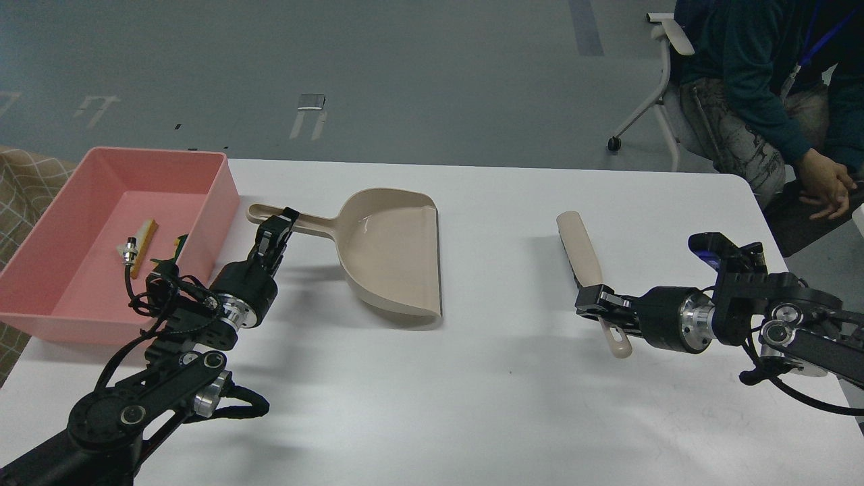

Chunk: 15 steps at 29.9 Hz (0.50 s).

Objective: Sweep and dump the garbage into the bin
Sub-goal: 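Lower the empty dustpan back onto the table with the left gripper, then set the brush down on the table and open the right gripper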

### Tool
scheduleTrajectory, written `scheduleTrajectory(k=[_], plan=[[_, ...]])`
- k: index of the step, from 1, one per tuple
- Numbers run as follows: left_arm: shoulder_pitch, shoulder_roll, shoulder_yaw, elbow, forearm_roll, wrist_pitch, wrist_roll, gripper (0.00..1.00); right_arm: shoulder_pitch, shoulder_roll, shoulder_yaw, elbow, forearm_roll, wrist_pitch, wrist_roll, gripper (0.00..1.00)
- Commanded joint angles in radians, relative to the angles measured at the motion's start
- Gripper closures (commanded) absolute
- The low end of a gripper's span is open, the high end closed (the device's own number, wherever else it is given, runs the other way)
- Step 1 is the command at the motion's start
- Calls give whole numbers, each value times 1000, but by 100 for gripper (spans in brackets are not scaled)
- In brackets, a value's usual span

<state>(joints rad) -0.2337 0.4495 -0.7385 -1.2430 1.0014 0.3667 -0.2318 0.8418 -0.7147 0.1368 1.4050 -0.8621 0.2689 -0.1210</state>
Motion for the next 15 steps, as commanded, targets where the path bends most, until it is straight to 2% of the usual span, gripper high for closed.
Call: scheduleTrajectory(k=[1, 7, 9, 10, 12, 14, 15], plan=[[11, 0, 2, 5, 0, 0, 0, 100, -3, -2, 0, -3, -2, 7, 1, 100], [17, -18, 4, 28, 0, -3, 2, 100, -15, -11, 15, -8, 8, -4, 9, 100], [17, -21, 4, 31, 0, -3, 0, 93, -30, -12, 36, -9, 8, -4, 18, 100], [17, -21, 4, 33, 0, -3, 0, 78, -41, -12, 49, -9, 8, -4, 18, 100], [17, -23, 2, 33, 0, -2, 0, 58, -50, -12, 56, -9, 8, -4, 18, 100], [17, -29, 2, 36, 0, -2, 0, 19, -61, -12, 64, -9, 9, -5, 20, 100], [17, -32, 2, 36, 0, -2, 2, 11, -62, -12, 64, -9, 9, -5, 18, 99]])
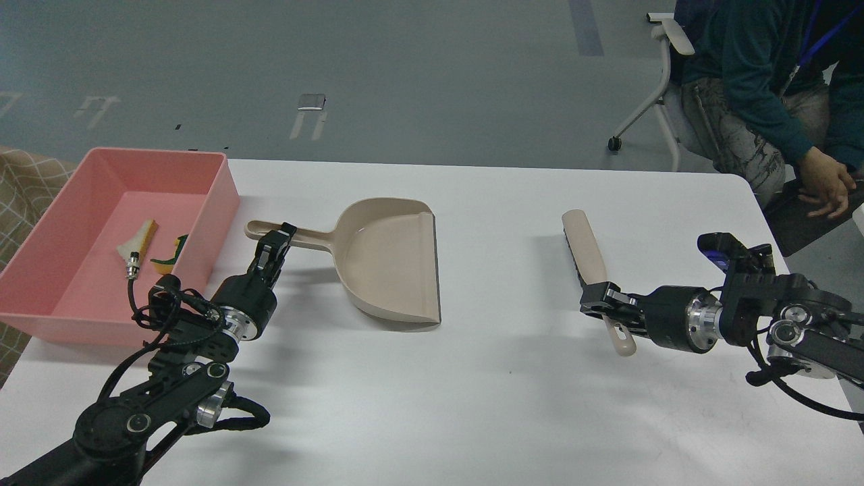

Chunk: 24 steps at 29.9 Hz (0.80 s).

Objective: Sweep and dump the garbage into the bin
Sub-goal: 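Set the brush down on the table and open the right gripper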

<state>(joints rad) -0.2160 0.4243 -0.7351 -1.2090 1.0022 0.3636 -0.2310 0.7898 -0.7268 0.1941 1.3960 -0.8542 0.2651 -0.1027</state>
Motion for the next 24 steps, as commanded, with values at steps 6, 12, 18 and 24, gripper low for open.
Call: scheduleTrajectory(k=[6, 12, 18, 24], plan=[[0, -10, -1, 3, -2, 0, -1, 2, -20, 0, 10, 0, 4, -3, 0, 90], [3, -10, 2, 2, 0, -14, -1, 2, -35, 0, 15, -2, 4, -3, 0, 75], [14, -5, 19, -3, 0, -20, -5, 2, -47, 0, 16, -2, 4, -4, 0, 75], [24, 7, 20, -15, -2, -20, -5, 2, -55, -2, 36, 0, 6, -4, 0, 74]])
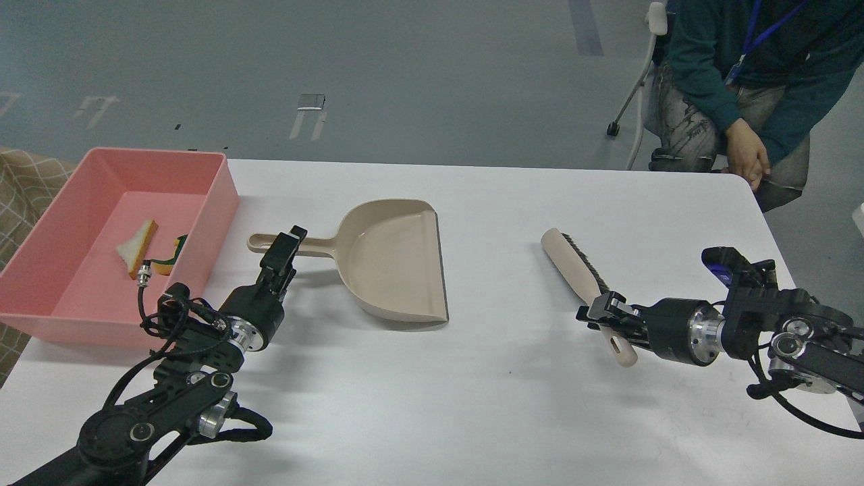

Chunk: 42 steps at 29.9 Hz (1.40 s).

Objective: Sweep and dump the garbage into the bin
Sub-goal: 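Set the brush down on the table and open the right gripper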

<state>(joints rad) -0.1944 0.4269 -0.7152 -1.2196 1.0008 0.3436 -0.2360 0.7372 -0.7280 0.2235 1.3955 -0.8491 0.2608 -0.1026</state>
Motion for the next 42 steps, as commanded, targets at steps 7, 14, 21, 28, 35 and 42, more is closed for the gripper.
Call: scheduleTrajectory(k=[7, 14, 21, 28, 35, 42], plan=[[1, 6, -1, -4, -2, 0, -2, 2, -15, -1, 17, 2, 1, -14, 47, 89], [13, 30, -1, -26, -4, -8, -3, 2, -79, 2, 77, 3, 8, -15, 144, 99], [50, 70, -7, -77, -7, -45, -9, 2, -154, 12, 154, 5, 50, -3, 192, 99], [107, 101, -18, -112, -5, -81, -29, 2, -206, 10, 187, 2, 53, -8, 195, 99], [167, 150, -21, -193, -8, -84, -48, 2, -317, 12, 276, 3, 81, 5, 224, 96], [228, 174, -59, -254, -16, -132, -68, 2, -366, 12, 319, -4, 82, 28, 247, 88]])
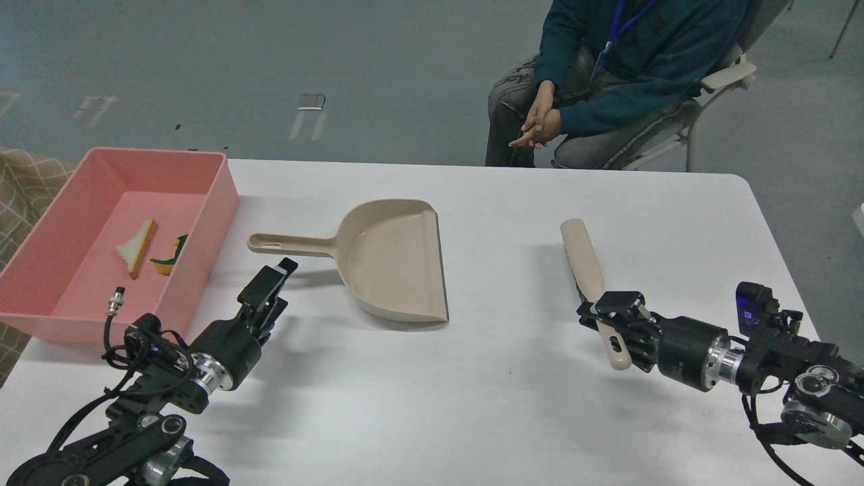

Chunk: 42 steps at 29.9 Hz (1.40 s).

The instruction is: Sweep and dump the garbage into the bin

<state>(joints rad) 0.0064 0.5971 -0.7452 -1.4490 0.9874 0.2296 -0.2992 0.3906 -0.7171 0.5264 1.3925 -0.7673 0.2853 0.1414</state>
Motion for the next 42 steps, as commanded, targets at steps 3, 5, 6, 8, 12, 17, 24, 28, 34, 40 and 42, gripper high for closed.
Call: scheduleTrajectory(k=[3, 5, 6, 8, 12, 17, 24, 28, 34, 40, 42], plan=[[57, 6, -59, -47, -3, -30, -5, 2, -30, 1, 27, -4, 0, 3, 3, 81], [67, 10, -78, -59, -3, -45, -5, 2, -33, 1, 29, -15, 0, 3, 4, 79], [75, 12, -91, -63, -4, -53, -6, 2, -33, -1, 29, -20, 0, 3, 7, 79], [89, 12, -106, -70, -4, -59, -6, 2, -38, -1, 29, -29, 0, 3, 14, 76], [112, 13, -134, -77, -4, -76, -6, 2, -42, -1, 33, -49, 0, 5, 30, 70], [147, 20, -189, -97, -4, -117, -6, 2, -50, -2, 38, -52, 22, 5, 32, 59], [210, 20, -296, -123, -4, -223, -5, 2, -50, -38, 56, -47, 51, 32, 32, 26], [227, 23, -347, -139, -4, -269, -1, 2, -50, -81, 81, -43, 51, 72, 32, 23], [247, 38, -482, -180, -7, -384, 8, 2, -50, -160, 232, -47, 51, 184, 32, 19], [209, 32, -652, -185, -68, -495, 35, 2, -46, -159, 450, -52, 49, 203, 26, 14], [170, 32, -672, -183, -92, -493, 52, 2, -44, -159, 492, -53, 48, 201, 26, 14]])
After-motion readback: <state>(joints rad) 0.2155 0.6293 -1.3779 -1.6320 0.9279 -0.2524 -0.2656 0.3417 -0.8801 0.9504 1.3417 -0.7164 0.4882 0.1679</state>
